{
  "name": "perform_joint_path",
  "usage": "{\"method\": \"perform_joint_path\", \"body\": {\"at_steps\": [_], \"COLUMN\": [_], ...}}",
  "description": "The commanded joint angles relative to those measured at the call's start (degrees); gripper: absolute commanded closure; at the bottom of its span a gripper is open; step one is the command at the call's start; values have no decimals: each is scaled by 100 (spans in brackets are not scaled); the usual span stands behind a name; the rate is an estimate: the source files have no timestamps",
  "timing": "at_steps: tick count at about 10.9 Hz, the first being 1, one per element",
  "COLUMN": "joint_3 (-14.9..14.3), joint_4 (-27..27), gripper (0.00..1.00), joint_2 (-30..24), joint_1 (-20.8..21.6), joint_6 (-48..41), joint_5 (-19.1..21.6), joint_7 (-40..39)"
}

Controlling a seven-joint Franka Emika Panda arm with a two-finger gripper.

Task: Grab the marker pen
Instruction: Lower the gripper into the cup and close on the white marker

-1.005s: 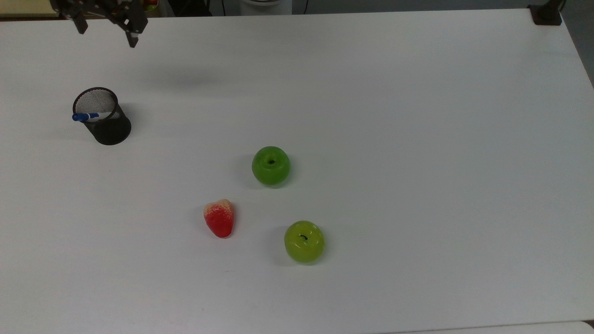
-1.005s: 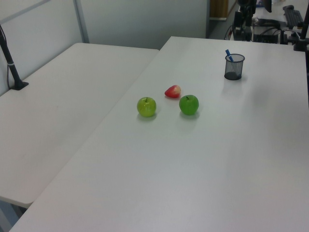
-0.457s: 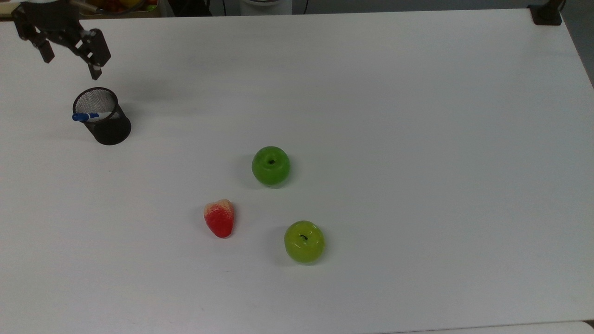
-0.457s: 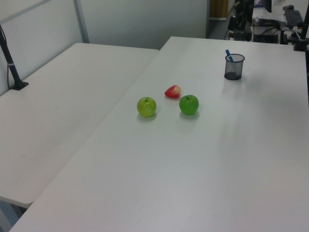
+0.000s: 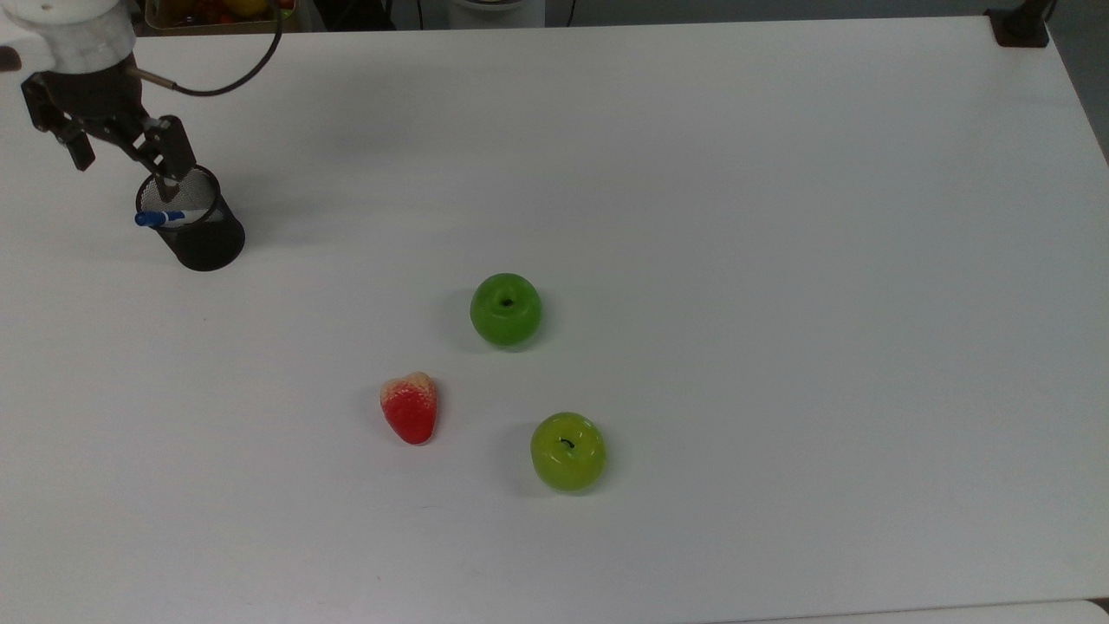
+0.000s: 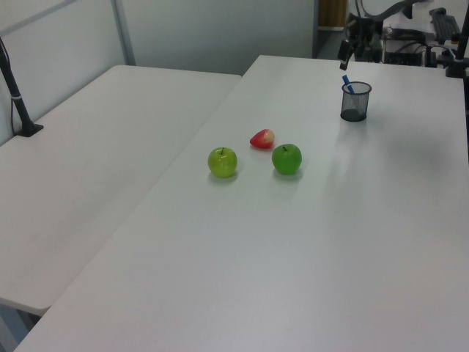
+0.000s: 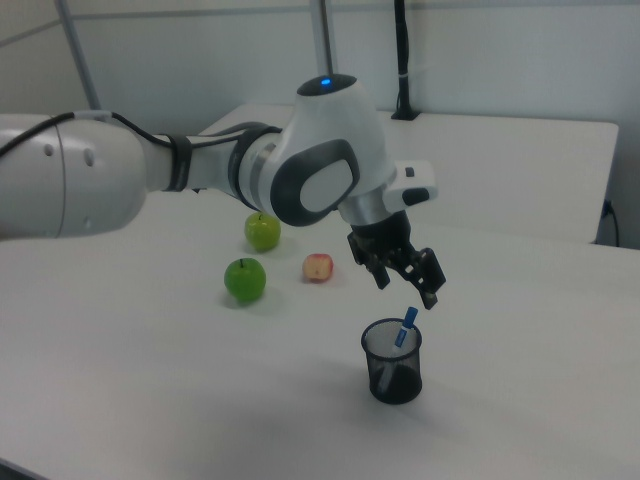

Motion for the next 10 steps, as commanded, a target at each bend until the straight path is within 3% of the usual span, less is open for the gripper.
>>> {"method": "perform_joint_path", "body": {"at_steps": [1,5,10], "joint_3": [4,4,4], "joint_4": [-94,-129,-147], "gripper": [5,38,63], "joint_2": [266,399,399], "joint_1": [-19,8,26], "joint_6": [532,683,666], "joint_5": [-12,-20,-12], "joint_7": [-87,-87,-60]}}
